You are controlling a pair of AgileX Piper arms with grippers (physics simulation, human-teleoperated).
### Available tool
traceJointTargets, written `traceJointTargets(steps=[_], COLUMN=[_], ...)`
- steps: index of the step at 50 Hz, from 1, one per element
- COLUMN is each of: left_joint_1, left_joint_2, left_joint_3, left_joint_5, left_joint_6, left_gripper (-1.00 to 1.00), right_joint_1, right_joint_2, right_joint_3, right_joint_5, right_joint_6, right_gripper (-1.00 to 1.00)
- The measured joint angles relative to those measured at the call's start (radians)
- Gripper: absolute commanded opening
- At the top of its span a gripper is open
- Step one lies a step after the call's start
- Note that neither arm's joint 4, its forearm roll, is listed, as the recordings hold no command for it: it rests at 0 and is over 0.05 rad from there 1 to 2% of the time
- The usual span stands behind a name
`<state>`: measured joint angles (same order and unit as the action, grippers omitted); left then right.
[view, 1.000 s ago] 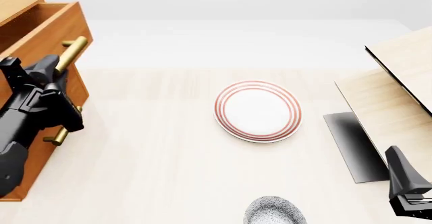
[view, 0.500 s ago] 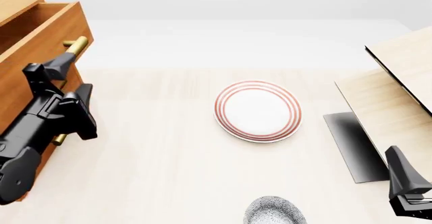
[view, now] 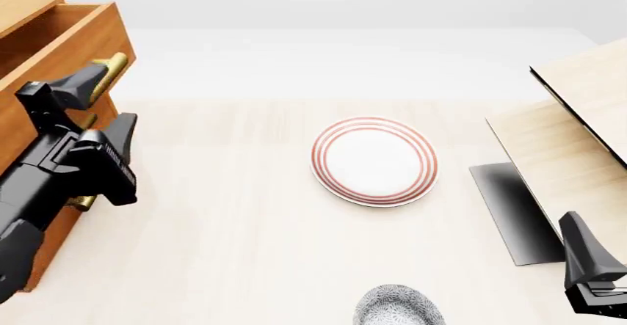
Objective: Open the top drawer of the cabinet and put the bowl in it.
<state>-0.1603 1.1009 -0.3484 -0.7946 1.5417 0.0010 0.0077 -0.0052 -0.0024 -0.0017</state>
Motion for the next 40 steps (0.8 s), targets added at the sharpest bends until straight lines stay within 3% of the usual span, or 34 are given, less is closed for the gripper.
traceJointTargets(steps=[15, 40], left_joint_1=[-0.001, 0.052], left_joint_2=[-0.169, -0.323], left_joint_3=[-0.075, -0.303], left_joint_5=[0.239, 0.67], left_joint_6=[-0.167, -0.482], left_gripper=[1.0, 1.0], right_joint_1=[0.0, 0.0], right_joint_2=[0.0, 0.0], right_joint_3=[0.0, 0.0], right_joint_5=[0.0, 0.0], right_joint_6=[0.0, 0.0], right_gripper=[1.0, 1.0])
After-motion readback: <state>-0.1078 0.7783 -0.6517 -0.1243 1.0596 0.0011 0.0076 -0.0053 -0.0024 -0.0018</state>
